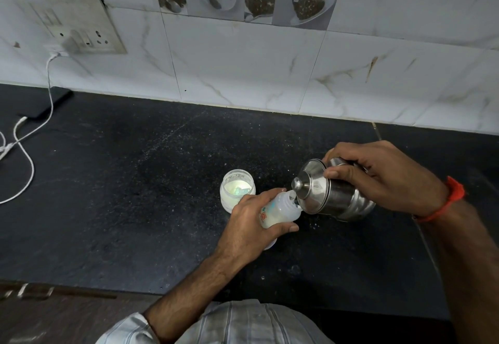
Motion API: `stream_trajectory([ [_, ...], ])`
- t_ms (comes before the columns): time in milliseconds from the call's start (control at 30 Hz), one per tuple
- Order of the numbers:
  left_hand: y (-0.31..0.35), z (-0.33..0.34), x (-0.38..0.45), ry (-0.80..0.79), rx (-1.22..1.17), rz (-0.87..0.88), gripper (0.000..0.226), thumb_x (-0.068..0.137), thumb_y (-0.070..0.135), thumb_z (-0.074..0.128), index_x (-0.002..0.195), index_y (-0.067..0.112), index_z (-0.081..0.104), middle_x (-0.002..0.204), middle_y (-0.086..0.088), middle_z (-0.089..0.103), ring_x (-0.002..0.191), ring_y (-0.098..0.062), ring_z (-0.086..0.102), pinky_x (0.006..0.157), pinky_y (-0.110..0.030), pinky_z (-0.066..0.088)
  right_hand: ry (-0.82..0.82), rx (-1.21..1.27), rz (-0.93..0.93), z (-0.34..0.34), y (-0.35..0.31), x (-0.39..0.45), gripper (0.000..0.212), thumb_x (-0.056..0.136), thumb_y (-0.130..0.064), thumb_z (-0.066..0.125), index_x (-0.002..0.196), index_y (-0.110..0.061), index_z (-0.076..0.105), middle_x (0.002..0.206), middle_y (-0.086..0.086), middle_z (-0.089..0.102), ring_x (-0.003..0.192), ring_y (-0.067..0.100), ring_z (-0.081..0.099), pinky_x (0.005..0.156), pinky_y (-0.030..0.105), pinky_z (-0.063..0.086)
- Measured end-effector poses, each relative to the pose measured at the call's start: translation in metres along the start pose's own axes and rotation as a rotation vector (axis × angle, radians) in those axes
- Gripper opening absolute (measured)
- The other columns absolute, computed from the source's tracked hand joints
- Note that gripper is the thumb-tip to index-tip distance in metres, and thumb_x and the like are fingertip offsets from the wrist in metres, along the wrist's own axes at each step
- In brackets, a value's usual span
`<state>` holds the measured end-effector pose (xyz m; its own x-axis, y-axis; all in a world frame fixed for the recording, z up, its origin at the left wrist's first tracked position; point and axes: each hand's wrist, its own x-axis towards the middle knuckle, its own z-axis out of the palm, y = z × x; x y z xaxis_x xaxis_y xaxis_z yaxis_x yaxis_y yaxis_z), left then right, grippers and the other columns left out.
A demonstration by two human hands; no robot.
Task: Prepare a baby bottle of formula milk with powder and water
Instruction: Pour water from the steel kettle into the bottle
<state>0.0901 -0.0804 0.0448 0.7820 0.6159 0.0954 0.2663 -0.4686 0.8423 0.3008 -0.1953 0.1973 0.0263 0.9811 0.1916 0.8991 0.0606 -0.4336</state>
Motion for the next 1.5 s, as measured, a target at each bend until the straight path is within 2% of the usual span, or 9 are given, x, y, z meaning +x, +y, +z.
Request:
stream_trajectory([
  [100,-0.0025,0.0007,-0.0004,-0.003,0.003,-0.005,0.074,0.074,0.058,0.083,0.140,0.035,0.059,0.129,0.020,0.066,0.123,-0.005,0.054,0.100,-0.019,0.043,-0.005,0.006,0.002,-0.0005,-0.0006,0.0006,0.040,0.098,-0.051,0.047,0.087,-0.016,0.063,0.078,0.001,0.069,0.067,0.018,0.066,0.061,0.043,0.053],
  [233,-0.0038,0.0010,-0.0003,-0.003,0.004,-0.008,0.075,0.073,0.059,0.083,0.141,0.035,0.059,0.130,0.018,0.066,0.123,-0.006,0.055,0.102,-0.024,0.045,-0.013,-0.005,0.001,-0.0011,-0.0005,0.0010,0.042,0.098,-0.050,0.047,0.089,-0.014,0.065,0.076,-0.001,0.068,0.066,0.017,0.065,0.060,0.043,0.054],
  [500,-0.0039,0.0011,-0.0007,-0.003,0.007,-0.009,0.074,0.074,0.055,0.085,0.141,0.035,0.060,0.131,0.019,0.066,0.122,-0.004,0.054,0.101,-0.021,0.042,-0.019,-0.033,-0.023,-0.0025,0.0000,0.0021,0.042,0.099,-0.050,0.047,0.090,-0.013,0.065,0.075,-0.002,0.065,0.065,0.014,0.063,0.060,0.038,0.052],
  [867,-0.0039,0.0024,0.0011,-0.004,0.000,-0.002,0.073,0.074,0.054,0.086,0.139,0.034,0.061,0.129,0.020,0.067,0.120,-0.004,0.055,0.097,-0.014,0.039,-0.030,-0.047,-0.020,-0.0060,0.0009,0.0043,0.047,0.098,-0.053,0.046,0.094,-0.012,0.067,0.081,0.000,0.069,0.071,0.016,0.067,0.063,0.041,0.054],
  [1167,-0.0065,0.0035,0.0007,-0.013,0.009,-0.010,0.074,0.075,0.054,0.086,0.141,0.035,0.059,0.130,0.017,0.066,0.121,-0.006,0.055,0.102,-0.025,0.045,-0.041,-0.053,-0.031,-0.0070,0.0012,0.0060,0.060,0.099,-0.063,0.040,0.095,-0.010,0.068,0.083,0.000,0.070,0.073,0.018,0.068,0.065,0.040,0.055],
  [1300,-0.0070,0.0035,0.0011,-0.013,0.011,-0.013,0.074,0.075,0.053,0.086,0.141,0.034,0.059,0.131,0.016,0.066,0.121,-0.006,0.054,0.102,-0.024,0.044,-0.044,-0.054,-0.034,-0.0065,0.0007,0.0056,0.064,0.098,-0.066,0.038,0.095,-0.010,0.068,0.082,0.001,0.069,0.072,0.018,0.068,0.065,0.041,0.055],
  [1500,-0.0084,0.0044,0.0009,-0.007,0.007,-0.018,0.074,0.074,0.052,0.087,0.140,0.034,0.059,0.130,0.018,0.067,0.121,-0.005,0.055,0.101,-0.022,0.043,-0.055,-0.056,-0.029,-0.0056,0.0018,0.0072,0.057,0.099,-0.061,0.041,0.096,-0.011,0.068,0.080,0.000,0.069,0.070,0.016,0.067,0.063,0.040,0.055],
])
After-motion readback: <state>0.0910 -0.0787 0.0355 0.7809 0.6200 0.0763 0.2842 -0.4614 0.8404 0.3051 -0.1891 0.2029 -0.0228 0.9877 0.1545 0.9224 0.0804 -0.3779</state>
